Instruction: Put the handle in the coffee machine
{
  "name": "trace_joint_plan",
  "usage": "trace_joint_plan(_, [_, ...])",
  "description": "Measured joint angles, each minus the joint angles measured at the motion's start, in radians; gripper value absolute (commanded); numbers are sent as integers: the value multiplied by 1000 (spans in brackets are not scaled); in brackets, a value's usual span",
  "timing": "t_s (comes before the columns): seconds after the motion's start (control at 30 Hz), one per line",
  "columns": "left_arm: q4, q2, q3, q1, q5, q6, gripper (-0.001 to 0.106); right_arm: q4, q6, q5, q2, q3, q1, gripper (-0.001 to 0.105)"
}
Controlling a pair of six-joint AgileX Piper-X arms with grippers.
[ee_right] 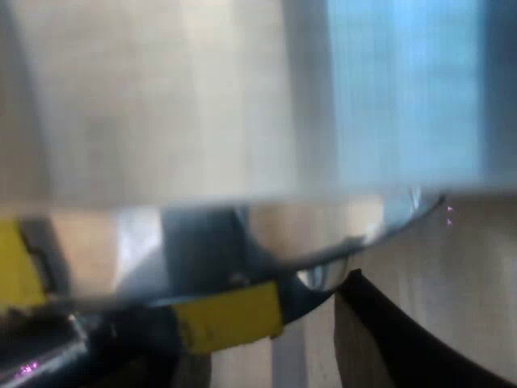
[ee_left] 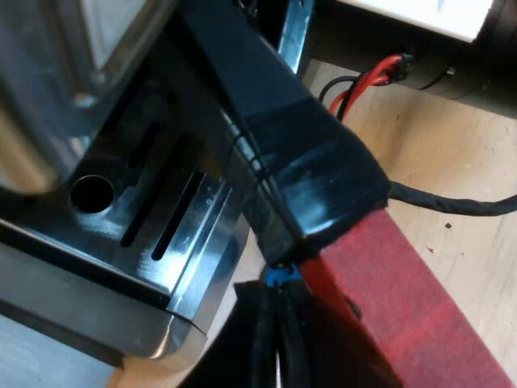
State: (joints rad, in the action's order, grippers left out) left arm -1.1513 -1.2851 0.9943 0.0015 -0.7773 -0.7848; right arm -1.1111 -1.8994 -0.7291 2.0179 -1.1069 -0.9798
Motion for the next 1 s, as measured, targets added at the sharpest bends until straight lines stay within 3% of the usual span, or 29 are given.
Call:
trace_joint_plan(0.27, [0, 0, 0, 0, 0, 0, 0, 13, 3, -5, 0, 0, 0, 40])
trace_joint_plan(0.7, [-13, 0, 0, -2, -8, 0, 0, 122, 76, -15, -15, 7, -17, 40])
trace_joint_plan(0.77, [-29, 0, 0, -2, -11, 0, 0, 145, 88, 3, -26, 20, -22, 40])
trace_joint_plan(0.83, [-46, 0, 0, -2, -13, 19, 0, 187, 143, 9, -45, 43, -26, 40])
trace_joint_plan(1.0, [-53, 0, 0, -2, -13, 22, 0, 232, 173, 30, -67, 89, -27, 40])
